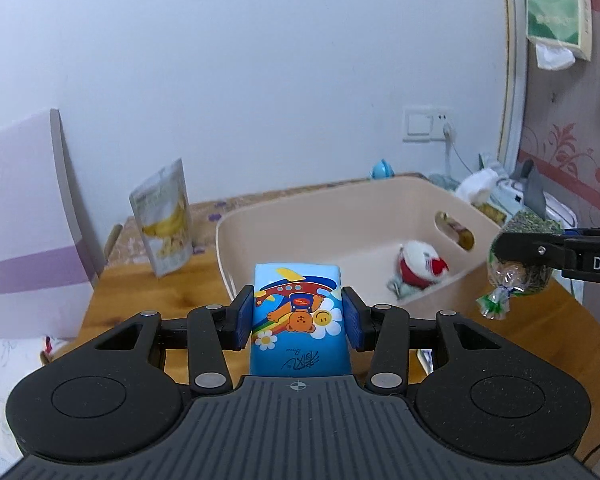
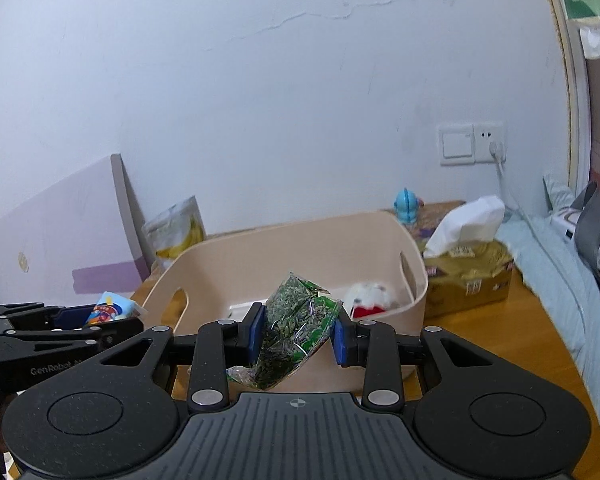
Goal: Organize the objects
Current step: 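Carry both items into the beige bin and open both tools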
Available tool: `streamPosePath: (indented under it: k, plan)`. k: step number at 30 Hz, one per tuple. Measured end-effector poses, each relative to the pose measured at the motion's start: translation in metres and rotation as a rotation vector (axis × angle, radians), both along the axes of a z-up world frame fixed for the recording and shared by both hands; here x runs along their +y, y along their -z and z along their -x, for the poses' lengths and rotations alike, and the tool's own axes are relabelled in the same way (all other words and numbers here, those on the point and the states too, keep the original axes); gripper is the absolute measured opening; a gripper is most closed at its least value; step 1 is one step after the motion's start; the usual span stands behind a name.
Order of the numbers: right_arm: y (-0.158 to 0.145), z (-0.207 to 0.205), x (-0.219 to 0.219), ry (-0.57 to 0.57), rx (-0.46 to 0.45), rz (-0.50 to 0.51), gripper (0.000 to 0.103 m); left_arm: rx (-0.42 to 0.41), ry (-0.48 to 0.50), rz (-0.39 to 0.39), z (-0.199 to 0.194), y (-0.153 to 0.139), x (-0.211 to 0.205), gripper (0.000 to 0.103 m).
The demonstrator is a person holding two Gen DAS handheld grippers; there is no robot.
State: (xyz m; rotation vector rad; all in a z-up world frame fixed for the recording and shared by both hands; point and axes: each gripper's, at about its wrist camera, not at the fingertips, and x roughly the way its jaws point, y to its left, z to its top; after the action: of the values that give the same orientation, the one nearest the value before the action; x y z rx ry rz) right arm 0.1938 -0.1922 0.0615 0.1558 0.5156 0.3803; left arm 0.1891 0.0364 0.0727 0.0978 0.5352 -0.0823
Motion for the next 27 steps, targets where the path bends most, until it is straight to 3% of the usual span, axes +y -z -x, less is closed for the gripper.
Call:
streamPosePath:
  k: [10, 16, 27]
  plan:
    - [-0.013, -0.033, 0.0, 0.02, -0.04, 0.015, 0.032, -0.018, 0.01, -0.038, -0.038, -0.009, -0.01, 0.046]
    - [-0.01, -0.052, 0.007, 0.018, -0.031, 0.029, 0.032, 0.019, 0.016, -0.029, -0.066, -0.002, -0.016, 0.046]
    - [0.004, -0.085, 0.024, 0.003, 0.002, 0.092, 0.032, 0.146, -0.017, -0.072, -0.114, 0.038, -0.022, 0.046]
